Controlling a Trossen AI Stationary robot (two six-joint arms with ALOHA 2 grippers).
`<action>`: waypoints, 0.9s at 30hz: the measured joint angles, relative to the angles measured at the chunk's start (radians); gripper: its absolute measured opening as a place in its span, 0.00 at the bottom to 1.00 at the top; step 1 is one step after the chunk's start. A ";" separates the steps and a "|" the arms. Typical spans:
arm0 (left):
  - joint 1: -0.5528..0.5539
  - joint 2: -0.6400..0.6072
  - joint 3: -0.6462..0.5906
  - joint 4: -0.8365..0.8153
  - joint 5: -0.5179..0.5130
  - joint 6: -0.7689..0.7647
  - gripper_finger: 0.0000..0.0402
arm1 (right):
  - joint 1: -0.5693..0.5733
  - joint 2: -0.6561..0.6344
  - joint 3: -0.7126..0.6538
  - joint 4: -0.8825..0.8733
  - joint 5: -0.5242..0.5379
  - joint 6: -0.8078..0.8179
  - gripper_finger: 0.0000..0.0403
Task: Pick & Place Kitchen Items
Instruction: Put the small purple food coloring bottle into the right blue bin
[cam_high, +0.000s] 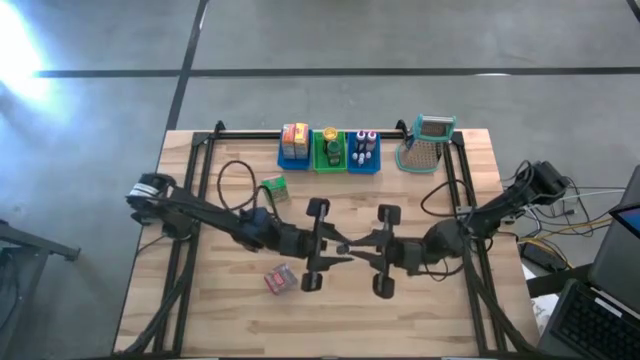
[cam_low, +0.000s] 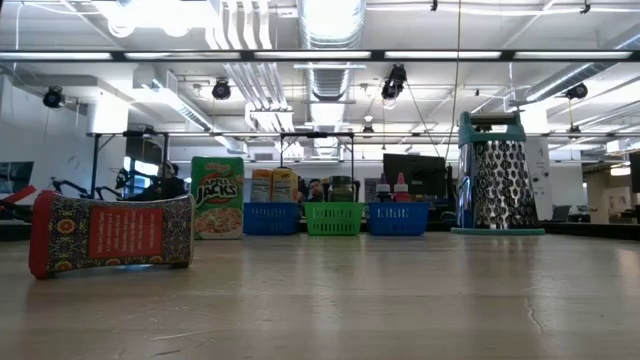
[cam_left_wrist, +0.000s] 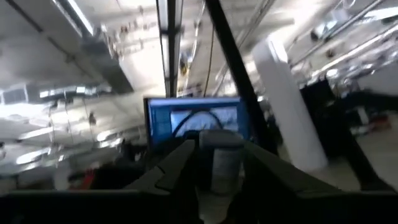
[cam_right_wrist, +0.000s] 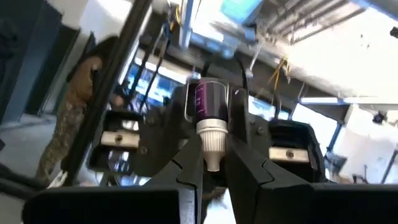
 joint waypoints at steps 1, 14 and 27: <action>-0.001 -0.014 0.000 -0.044 -0.023 0.002 0.37 | 0.000 -0.006 -0.002 -0.021 0.007 0.006 0.10; -0.014 -0.387 -0.017 -0.854 -0.272 -0.126 0.60 | -0.010 -0.210 -0.001 -0.782 0.250 0.314 0.10; -0.017 -0.539 -0.506 -0.442 -0.494 -0.204 0.61 | -0.370 -0.259 0.199 -1.690 0.196 0.648 0.09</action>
